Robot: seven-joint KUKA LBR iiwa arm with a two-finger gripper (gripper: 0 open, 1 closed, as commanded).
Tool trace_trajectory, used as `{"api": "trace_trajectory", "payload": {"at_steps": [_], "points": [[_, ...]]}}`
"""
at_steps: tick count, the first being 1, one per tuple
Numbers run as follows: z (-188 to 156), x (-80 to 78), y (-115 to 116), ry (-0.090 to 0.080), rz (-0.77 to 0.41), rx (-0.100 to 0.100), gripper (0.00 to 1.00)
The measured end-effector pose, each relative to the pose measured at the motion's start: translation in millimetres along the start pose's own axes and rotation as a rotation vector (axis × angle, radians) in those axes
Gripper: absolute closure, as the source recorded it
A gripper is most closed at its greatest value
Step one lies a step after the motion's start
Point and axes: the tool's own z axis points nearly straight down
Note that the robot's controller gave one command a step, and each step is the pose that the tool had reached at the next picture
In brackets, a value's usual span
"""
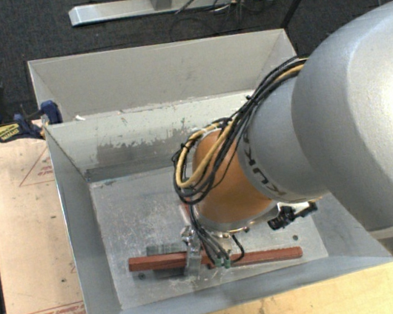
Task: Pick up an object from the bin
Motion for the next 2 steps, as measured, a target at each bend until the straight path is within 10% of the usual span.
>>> {"api": "trace_trajectory", "payload": {"at_steps": [2], "points": [[-9.7,0.0,0.3,0.001,-0.002,0.000,1.00]]}}
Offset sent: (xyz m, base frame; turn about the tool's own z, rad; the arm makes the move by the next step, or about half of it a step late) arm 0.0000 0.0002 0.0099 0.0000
